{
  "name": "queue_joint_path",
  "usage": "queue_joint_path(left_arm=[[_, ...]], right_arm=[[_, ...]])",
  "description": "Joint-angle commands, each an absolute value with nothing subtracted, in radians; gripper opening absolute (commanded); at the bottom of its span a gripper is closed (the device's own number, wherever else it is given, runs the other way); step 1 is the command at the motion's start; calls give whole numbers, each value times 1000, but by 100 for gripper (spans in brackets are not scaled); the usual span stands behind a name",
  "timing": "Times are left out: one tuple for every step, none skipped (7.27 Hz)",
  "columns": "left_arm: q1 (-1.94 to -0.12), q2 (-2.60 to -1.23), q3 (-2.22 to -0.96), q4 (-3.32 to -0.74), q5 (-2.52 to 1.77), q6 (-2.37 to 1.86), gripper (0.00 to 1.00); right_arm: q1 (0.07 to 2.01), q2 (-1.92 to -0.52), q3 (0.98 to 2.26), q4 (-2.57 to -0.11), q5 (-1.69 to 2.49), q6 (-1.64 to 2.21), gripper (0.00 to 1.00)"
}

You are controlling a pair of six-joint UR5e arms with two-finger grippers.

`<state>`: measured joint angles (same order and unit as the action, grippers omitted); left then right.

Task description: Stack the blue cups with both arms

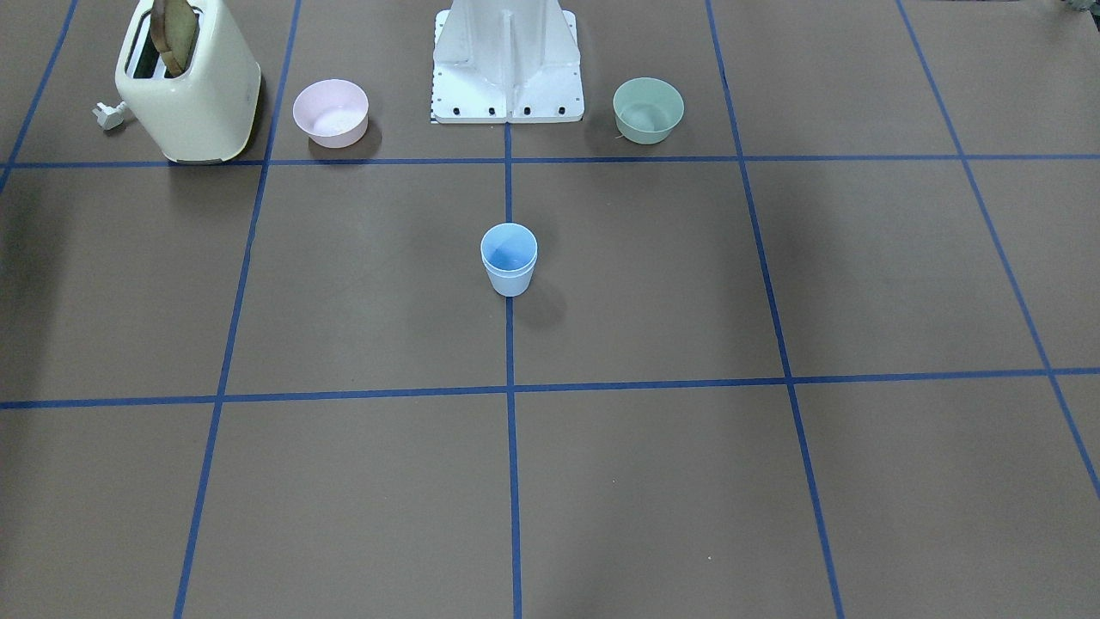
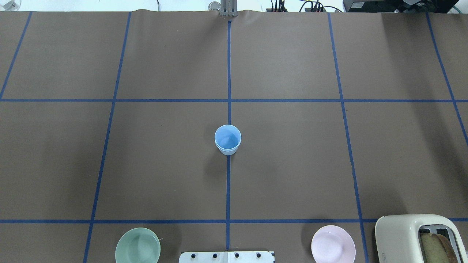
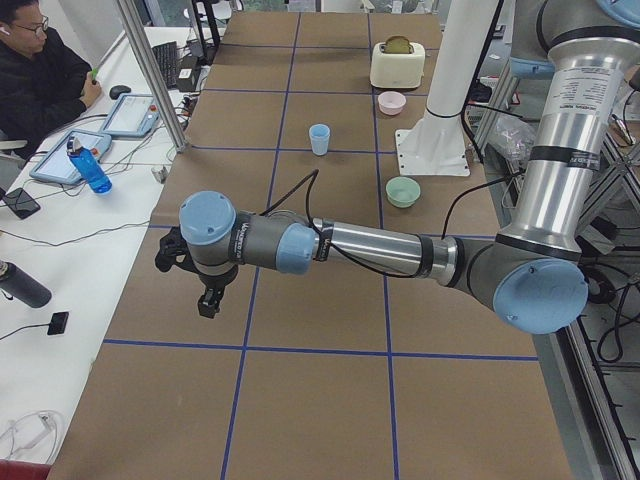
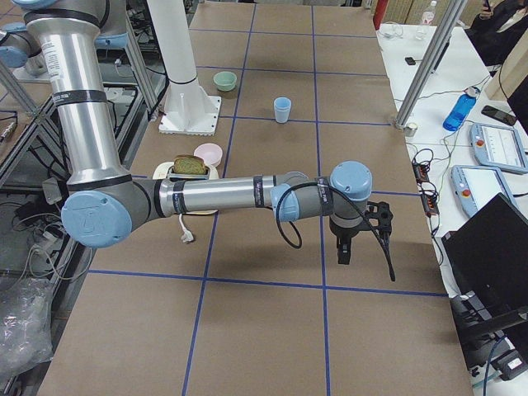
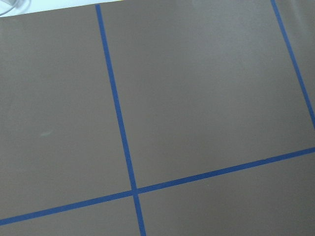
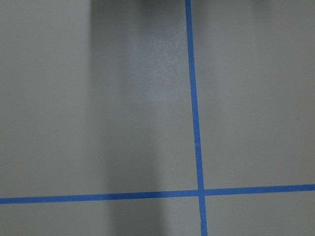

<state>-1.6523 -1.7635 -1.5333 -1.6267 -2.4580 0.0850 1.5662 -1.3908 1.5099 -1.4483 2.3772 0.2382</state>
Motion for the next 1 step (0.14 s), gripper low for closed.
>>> queue_joint_path(left_arm=[[-1655, -1764, -1532, -1626, -2450, 84, 98]], right_arm=[[1566, -1390, 1509, -1448, 2376, 241, 100]])
